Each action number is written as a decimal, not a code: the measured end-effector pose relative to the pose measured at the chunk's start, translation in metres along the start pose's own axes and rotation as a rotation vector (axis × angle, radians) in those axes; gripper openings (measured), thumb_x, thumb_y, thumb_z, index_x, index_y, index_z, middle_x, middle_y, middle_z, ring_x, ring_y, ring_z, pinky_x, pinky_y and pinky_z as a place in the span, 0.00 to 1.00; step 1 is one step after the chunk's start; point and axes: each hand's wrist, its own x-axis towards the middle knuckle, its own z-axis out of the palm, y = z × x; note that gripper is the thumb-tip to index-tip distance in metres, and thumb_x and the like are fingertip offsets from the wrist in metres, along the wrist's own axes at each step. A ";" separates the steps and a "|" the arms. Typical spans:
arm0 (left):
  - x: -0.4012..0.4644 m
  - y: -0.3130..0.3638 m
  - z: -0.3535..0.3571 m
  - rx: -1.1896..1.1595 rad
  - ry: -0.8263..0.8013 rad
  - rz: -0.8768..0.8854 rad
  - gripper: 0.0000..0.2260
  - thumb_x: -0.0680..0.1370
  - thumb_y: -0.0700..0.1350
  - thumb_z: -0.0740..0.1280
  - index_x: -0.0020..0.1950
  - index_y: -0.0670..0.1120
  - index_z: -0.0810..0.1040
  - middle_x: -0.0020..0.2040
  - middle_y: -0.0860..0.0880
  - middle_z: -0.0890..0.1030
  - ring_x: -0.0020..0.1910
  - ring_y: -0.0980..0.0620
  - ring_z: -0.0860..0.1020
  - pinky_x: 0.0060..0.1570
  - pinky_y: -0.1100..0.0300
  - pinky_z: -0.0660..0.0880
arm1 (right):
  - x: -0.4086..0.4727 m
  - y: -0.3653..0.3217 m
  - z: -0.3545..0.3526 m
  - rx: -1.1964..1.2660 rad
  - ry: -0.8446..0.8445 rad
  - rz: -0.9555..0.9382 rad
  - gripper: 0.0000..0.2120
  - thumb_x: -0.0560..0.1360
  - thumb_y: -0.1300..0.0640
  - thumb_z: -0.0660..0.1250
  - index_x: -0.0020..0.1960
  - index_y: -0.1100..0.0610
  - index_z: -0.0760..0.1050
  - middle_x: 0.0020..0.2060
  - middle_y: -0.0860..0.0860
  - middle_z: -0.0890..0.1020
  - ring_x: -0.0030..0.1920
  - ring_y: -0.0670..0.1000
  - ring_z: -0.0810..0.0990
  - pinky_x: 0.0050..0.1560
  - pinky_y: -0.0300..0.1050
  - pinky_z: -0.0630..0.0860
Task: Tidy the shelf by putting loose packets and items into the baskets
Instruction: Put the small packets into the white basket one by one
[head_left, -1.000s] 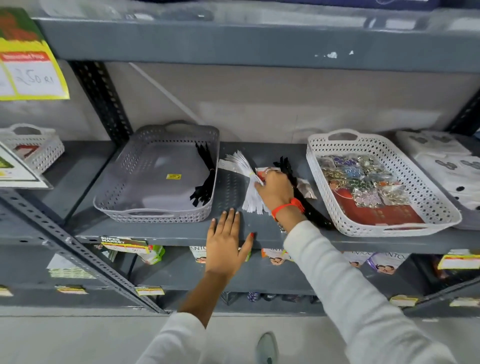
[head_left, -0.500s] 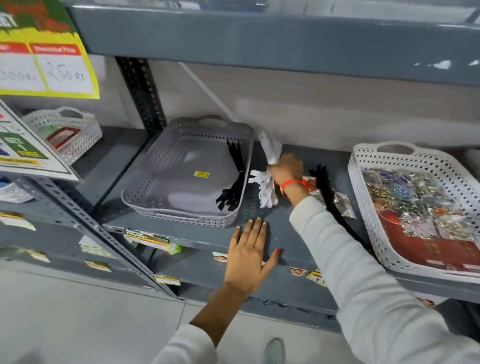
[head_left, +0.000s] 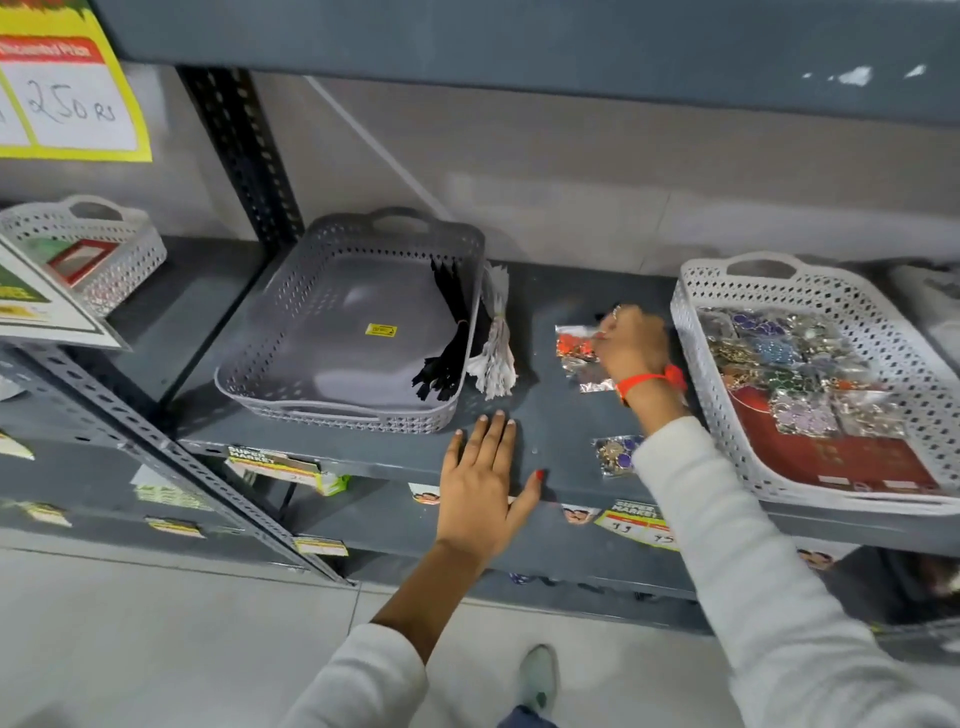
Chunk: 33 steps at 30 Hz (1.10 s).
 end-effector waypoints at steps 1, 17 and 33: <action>0.000 -0.001 0.000 0.001 0.000 0.000 0.35 0.78 0.63 0.39 0.70 0.42 0.69 0.70 0.45 0.71 0.70 0.46 0.67 0.68 0.50 0.55 | -0.002 0.010 -0.006 -0.075 0.000 0.005 0.09 0.71 0.64 0.68 0.50 0.64 0.80 0.50 0.65 0.84 0.52 0.64 0.82 0.54 0.52 0.80; -0.003 0.000 -0.003 0.009 0.003 0.007 0.35 0.78 0.64 0.39 0.70 0.42 0.69 0.70 0.45 0.71 0.70 0.46 0.67 0.69 0.48 0.59 | -0.034 0.032 -0.034 -0.316 0.062 -0.066 0.11 0.75 0.61 0.65 0.53 0.67 0.76 0.49 0.67 0.82 0.52 0.64 0.80 0.48 0.53 0.79; -0.001 0.002 -0.007 0.022 -0.074 -0.006 0.32 0.80 0.62 0.42 0.68 0.43 0.72 0.67 0.46 0.74 0.67 0.48 0.71 0.65 0.51 0.58 | 0.006 -0.091 0.032 0.229 -0.040 -0.143 0.09 0.73 0.59 0.66 0.46 0.63 0.81 0.50 0.64 0.84 0.54 0.63 0.81 0.52 0.51 0.77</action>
